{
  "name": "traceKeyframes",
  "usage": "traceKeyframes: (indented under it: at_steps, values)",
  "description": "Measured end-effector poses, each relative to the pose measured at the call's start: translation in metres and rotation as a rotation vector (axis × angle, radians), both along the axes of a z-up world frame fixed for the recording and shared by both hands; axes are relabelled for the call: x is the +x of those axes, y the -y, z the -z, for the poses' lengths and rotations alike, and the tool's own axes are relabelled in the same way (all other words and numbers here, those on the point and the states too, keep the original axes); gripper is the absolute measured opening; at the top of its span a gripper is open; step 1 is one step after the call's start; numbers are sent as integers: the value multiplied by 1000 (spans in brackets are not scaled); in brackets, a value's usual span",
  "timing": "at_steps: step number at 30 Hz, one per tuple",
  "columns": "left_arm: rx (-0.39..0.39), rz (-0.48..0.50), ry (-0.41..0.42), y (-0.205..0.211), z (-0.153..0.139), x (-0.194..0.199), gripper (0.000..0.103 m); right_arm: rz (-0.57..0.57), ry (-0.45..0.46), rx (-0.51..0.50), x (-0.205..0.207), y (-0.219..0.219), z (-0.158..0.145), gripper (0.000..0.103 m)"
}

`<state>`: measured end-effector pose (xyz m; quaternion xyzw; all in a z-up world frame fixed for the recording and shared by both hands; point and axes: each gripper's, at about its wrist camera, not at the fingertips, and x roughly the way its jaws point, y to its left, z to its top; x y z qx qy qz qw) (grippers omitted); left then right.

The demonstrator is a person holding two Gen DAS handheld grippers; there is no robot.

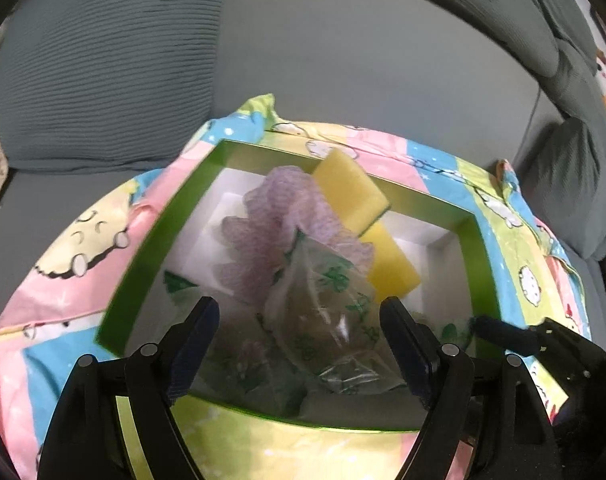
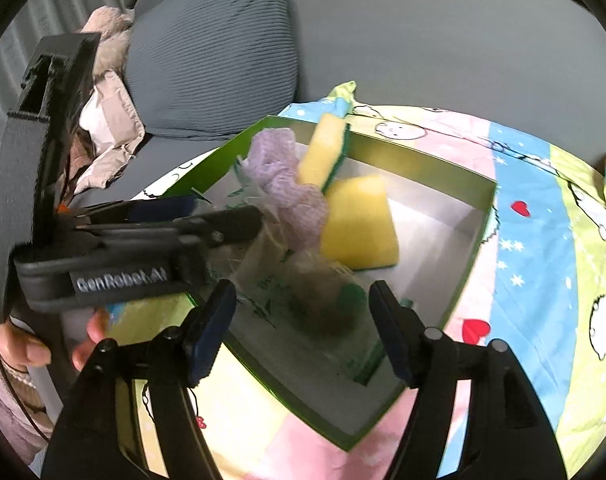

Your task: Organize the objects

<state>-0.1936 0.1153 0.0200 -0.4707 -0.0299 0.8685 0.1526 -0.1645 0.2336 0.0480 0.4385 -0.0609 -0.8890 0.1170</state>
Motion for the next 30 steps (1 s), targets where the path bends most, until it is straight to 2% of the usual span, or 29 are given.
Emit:
traceKeyframes:
  at_steps: [1,5,7,11,19,23,24,25,27,30]
  values:
    - [-7,-6,-1,2,-1,1,83,10,0,4,1,-1,0,82]
    - [-58,-29,-31,7,-7,6,83,41,-4,8,2,-4,-5,85]
    - [-71,-32,-41,8,-9,8,83,63,-2,13,5,-6,-8,93]
    - [-86,-27,-56,8,-16,13,83,114,19,3,8,-12,-9,101]
    - [-101,-4,-57,7,-23,17,83,173,89,-24,8,-22,-12,102]
    - [-116,0,-53,6,-27,18,83,165,208,-56,-2,-19,-10,103]
    - [-120,0,-55,6,-28,19,84,168,211,-50,-4,-18,-11,102]
    - [-124,1,-52,6,-28,19,86,168,207,-40,-4,-18,-12,102]
    - [-143,-10,-49,7,-29,20,95,178,212,-14,-5,-16,-13,102]
    - [-133,-28,-55,12,-33,20,96,192,226,8,-4,-17,-14,102]
